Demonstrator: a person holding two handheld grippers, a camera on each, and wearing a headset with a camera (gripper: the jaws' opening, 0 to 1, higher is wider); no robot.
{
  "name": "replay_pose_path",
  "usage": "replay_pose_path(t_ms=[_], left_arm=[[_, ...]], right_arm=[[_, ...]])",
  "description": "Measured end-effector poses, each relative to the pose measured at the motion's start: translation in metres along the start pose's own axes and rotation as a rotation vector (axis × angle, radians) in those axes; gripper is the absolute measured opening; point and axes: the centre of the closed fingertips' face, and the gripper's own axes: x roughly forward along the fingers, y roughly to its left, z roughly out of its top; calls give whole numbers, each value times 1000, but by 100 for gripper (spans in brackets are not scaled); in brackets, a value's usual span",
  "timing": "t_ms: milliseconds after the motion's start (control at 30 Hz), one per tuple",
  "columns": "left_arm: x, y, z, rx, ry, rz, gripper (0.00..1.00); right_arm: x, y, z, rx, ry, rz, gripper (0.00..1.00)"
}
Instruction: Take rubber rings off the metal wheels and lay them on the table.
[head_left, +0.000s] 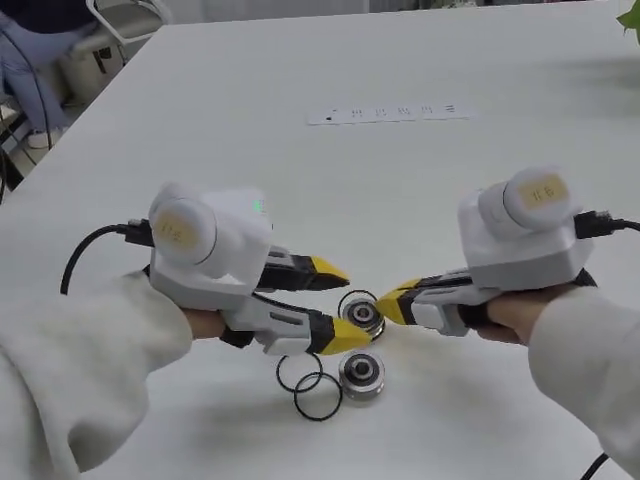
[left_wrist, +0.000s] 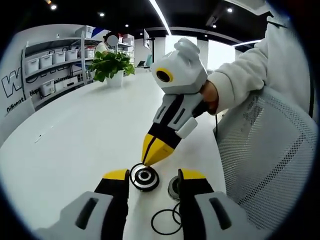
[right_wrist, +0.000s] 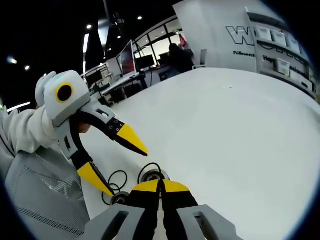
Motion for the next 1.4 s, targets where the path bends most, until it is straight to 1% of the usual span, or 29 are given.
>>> replay_pose_path(t_ms=[67,167,267,367,467,600,733,833,1000,1100,1167,1300,1400], left_arm=[[-3,0,2,-2,-4,1,39],[-8,1,2,6,-8,15,51],[-14,2,3,-3,-11,17,52],[-20,3,4,-16,-18,19,56],[-25,5,4,-30,-15,25,61],[-34,2,6,-51,-34,14,64],[-43,4,4,-61,-33,39,68],[-51,3,3,-81,-41,50,73],[-62,-1,0,-88,-48,67,76],[-65,-6,-5,-84,-35,83,79],[-67,-11,-8,-83,-28,77,80],[-70,-18,-14,-94,-10,75,81],[-76,-20,-18,-108,-13,84,81]], right_arm=[[0,-1,1,1,-3,0,0],[-1,-2,2,7,-6,-1,0],[-2,-2,3,17,-12,0,0],[-3,-3,5,22,-20,-2,0],[-4,-3,6,28,-25,-2,0],[-5,-3,8,37,-33,-3,0],[-7,-2,11,46,-45,2,0],[-7,-1,12,51,-49,9,0],[-9,3,16,61,-62,25,0],[-10,6,19,62,-69,31,0],[-10,7,20,62,-70,36,0],[-11,12,20,61,-66,50,0],[-11,15,20,59,-65,59,0]])
